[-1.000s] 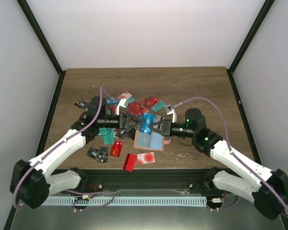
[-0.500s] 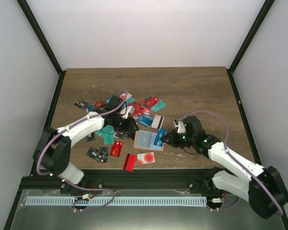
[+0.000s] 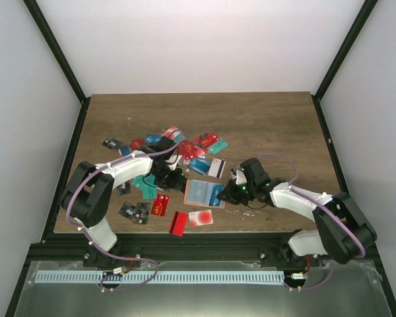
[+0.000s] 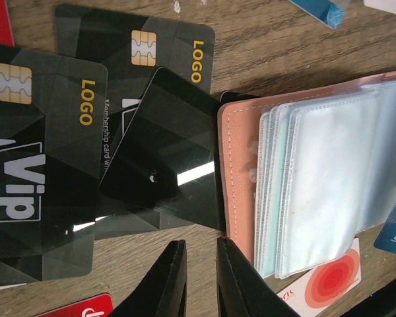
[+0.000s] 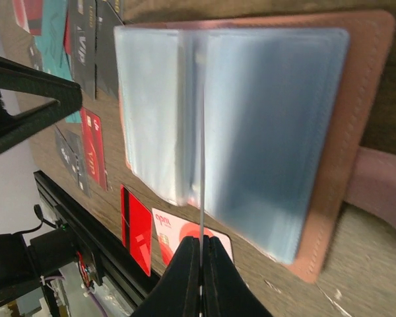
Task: Put the credit cards into the card holder
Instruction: Insert the credit card into the card holder.
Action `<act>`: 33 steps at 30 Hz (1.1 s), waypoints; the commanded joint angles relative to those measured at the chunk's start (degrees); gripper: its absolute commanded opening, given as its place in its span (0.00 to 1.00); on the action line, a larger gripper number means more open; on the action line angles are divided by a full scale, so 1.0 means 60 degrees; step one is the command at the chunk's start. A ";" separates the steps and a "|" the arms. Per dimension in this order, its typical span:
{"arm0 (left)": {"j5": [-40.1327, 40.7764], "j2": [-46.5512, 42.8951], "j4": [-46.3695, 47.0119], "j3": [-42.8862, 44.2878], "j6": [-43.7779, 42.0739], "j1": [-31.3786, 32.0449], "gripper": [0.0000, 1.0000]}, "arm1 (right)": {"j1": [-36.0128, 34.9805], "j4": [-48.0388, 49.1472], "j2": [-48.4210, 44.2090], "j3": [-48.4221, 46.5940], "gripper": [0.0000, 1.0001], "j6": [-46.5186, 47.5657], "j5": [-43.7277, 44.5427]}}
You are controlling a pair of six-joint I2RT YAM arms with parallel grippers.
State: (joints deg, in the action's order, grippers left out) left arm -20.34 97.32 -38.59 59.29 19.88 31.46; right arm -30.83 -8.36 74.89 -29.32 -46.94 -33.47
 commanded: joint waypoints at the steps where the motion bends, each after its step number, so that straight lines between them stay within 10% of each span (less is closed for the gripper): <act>1: 0.0122 0.0198 -0.0117 0.0192 -0.0180 0.0030 0.16 | 0.0084 0.0814 0.0520 -0.0531 0.01 0.0146 -0.0465; 33: -0.0162 0.0650 -0.0026 0.0140 -0.0274 0.0021 0.12 | 0.0071 0.1848 0.2086 -0.0935 0.01 -0.0257 -0.1233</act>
State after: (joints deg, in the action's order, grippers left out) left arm -20.67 100.33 -38.65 59.37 19.05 31.46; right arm -30.83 -0.12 87.02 -34.15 -47.40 -39.11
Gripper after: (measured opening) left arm 0.127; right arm 0.024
